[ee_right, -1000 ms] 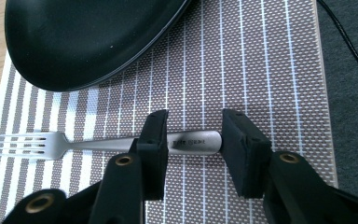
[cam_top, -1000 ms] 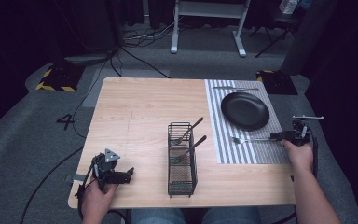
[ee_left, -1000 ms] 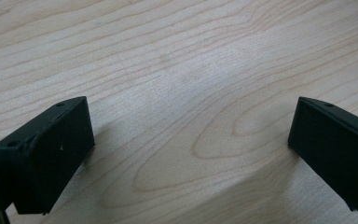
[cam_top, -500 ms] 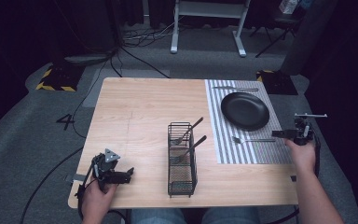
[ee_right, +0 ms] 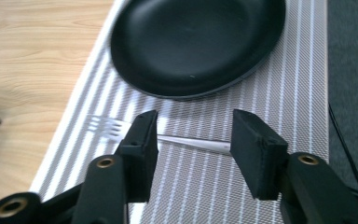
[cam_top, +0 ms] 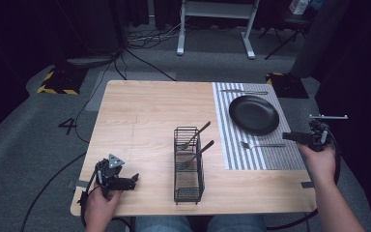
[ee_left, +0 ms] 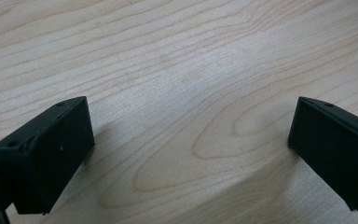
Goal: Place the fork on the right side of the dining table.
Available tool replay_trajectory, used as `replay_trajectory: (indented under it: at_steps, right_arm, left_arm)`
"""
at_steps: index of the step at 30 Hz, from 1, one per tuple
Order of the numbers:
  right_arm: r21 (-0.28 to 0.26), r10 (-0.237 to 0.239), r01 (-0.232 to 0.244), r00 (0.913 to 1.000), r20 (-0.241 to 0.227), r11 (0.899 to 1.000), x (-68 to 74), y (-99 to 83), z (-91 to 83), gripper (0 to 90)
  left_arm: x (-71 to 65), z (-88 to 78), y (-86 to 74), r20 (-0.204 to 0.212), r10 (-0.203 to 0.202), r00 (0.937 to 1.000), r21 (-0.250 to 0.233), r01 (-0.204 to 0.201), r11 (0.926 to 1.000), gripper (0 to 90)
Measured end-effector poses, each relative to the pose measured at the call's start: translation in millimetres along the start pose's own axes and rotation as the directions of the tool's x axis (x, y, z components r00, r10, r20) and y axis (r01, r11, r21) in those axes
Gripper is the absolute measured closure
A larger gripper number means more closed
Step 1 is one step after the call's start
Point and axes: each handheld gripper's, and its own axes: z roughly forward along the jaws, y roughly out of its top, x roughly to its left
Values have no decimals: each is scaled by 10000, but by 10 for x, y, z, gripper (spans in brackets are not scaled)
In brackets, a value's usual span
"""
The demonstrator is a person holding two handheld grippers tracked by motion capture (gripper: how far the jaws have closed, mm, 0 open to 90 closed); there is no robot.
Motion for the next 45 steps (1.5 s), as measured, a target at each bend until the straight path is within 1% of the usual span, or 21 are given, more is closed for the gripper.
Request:
replay_trajectory:
  at_steps: [3, 7, 13, 15, 18, 22, 27, 28, 29, 30, 31, 32, 33, 34, 36, 37, 38, 39, 40, 42, 45]
  right_arm:
    - [-280, -638, 633, 9978, -170, 9976, 143, -21, -98, 459]
    - [-285, -1078, 1067, 9934, -400, 9939, 248, -39, -141, 425]
    - [-143, -2277, 2273, 9707, -762, 9737, 482, -115, -193, 360]
    - [-114, -2321, 2323, 9659, -1151, 9726, 578, -155, -224, 338]
    - [-116, -2429, 2435, 9615, -1288, 9698, 639, -185, -241, 325]
    - [-69, -2773, 2795, 9486, -1527, 9601, 744, -247, -253, 303]
    - [-17, -3263, 3322, 9255, -1921, 9432, 860, -367, -228, 303]
    - [-17, -3263, 3322, 9255, -1921, 9432, 860, -367, -228, 303]
    - [113, -3270, 3380, 9180, -2244, 9411, 888, -414, -206, 307]
    - [113, -3270, 3380, 9180, -2244, 9411, 888, -414, -206, 307]
    - [102, -3288, 3427, 9091, -2560, 9394, 922, -470, -193, 308]
    - [102, -3288, 3427, 9091, -2560, 9394, 922, -470, -193, 308]
    - [-5, -3412, 3552, 8975, -2793, 9348, 967, -532, -189, 308]
    - [-5, -3412, 3552, 8975, -2793, 9348, 967, -532, -189, 308]
    - [-172, -3577, 3694, 8860, -2949, 9291, 1013, -594, -185, 308]
    - [-281, -3794, 3884, 8786, -2901, 9210, 1056, -654, -177, 309]
    - [-281, -3794, 3884, 8786, -2901, 9210, 1056, -654, -177, 309]
    - [-371, -4027, 4085, 8743, -2708, 9120, 1101, -715, -164, 311]
    - [-371, -4027, 4085, 8743, -2708, 9120, 1101, -715, -164, 311]
    - [-476, -4281, 4312, 8660, -2585, 9010, 1142, -793, -125, 314]
    - [-480, -4367, 4395, 8635, -2523, 8969, 1166, -865, -62, 321]
  left_arm:
    - [0, 0, 0, -6, 4, 10000, 1, -4, 10000, 3]
    - [-2, -1, -1, -4, -10, 10000, 4, 10, 10000, 3]
    - [-1, 0, 0, -9, 1, 10000, -3, -1, 10000, 3]
    - [-1, -1, 0, -4, -6, 10000, 8, 6, 10000, 3]
    - [-1, 0, 0, -6, 0, 10000, 0, 0, 10000, 3]
    - [-2, -1, 0, -4, -9, 10000, 5, 9, 10000, 3]
    - [-1, 0, 0, -8, -1, 10000, -2, 1, 10000, 3]
    - [-1, 0, 0, -8, -1, 10000, -2, 1, 10000, 3]
    - [-1, 0, 0, -8, 2, 10000, 1, -2, 10000, 3]
    - [-1, 0, 0, -8, 2, 10000, 1, -2, 10000, 3]
    - [-1, 0, 0, -9, 2, 10000, 0, -2, 10000, 3]
    - [-1, 0, 0, -9, 2, 10000, 0, -2, 10000, 3]
    - [-1, 0, 0, -9, -1, 10000, 1, 1, 10000, 3]
    - [-1, 0, 0, -9, -1, 10000, 1, 1, 10000, 3]
    - [-1, 0, 0, -9, -1, 10000, -1, 1, 10000, 3]
    - [-1, 0, 0, -9, 1, 10000, -1, -1, 10000, 3]
    - [-1, 0, 0, -9, 1, 10000, -1, -1, 10000, 3]
    - [-1, 0, 0, -3, -4, 10000, 2, 4, 10000, 3]
    - [-1, 0, 0, -3, -4, 10000, 2, 4, 10000, 3]
    - [-2, -1, 0, -3, -9, 10000, 7, 9, 10000, 3]
    - [-1, 0, 0, -8, -1, 10000, -1, 1, 10000, 3]
